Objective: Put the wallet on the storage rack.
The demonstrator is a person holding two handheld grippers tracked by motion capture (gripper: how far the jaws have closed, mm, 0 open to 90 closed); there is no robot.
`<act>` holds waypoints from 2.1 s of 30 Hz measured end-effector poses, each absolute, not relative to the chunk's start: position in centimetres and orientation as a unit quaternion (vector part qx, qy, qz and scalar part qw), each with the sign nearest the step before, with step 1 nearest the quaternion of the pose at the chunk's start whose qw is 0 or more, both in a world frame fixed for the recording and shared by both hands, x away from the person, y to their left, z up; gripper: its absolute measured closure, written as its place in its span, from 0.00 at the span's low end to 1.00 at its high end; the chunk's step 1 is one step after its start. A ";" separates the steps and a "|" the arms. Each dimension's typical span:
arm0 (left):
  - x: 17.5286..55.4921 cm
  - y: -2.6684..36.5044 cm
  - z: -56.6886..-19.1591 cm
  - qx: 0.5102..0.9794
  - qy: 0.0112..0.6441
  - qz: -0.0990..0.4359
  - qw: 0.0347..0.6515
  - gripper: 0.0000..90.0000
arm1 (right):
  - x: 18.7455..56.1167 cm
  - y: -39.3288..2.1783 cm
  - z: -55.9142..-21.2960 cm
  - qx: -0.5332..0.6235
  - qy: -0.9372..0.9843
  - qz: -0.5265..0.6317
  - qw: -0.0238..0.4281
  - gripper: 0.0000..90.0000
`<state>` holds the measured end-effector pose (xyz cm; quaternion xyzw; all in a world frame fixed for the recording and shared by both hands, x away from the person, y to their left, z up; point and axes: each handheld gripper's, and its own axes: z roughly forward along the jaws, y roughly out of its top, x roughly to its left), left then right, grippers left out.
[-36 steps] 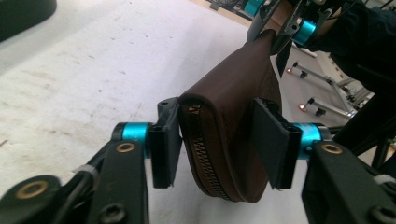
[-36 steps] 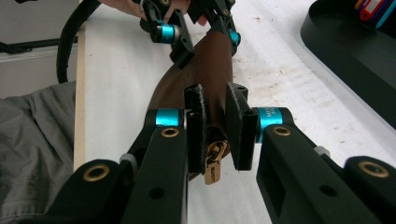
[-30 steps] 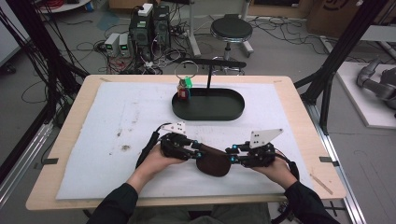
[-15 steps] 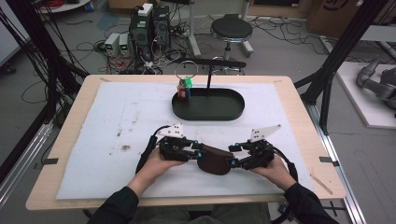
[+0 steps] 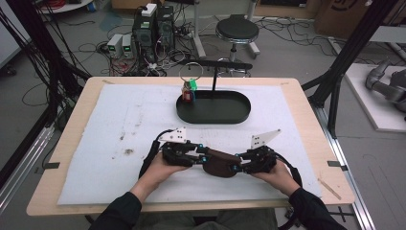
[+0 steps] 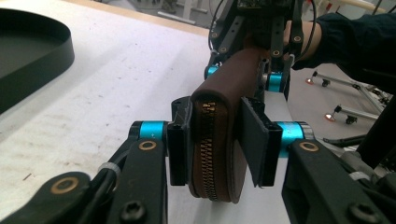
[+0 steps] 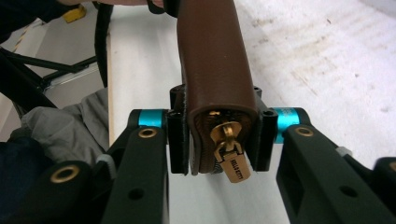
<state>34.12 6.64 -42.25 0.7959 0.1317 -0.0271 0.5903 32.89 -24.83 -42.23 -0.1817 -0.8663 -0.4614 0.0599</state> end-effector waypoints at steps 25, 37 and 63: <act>31.6 14.3 -38.9 0.772 0.210 0.127 0.586 0.36 | 36.2 -27.0 -36.9 -0.242 -0.832 -0.496 -0.060 0.76; 30.5 17.4 -39.8 0.753 0.251 0.157 0.588 0.35 | 40.0 -26.6 -35.5 -0.281 -0.826 -0.475 -0.113 0.77; 30.2 15.4 -40.5 0.766 0.229 0.150 0.582 0.34 | 47.6 -21.7 -37.9 -0.335 -0.839 -0.396 -0.164 0.77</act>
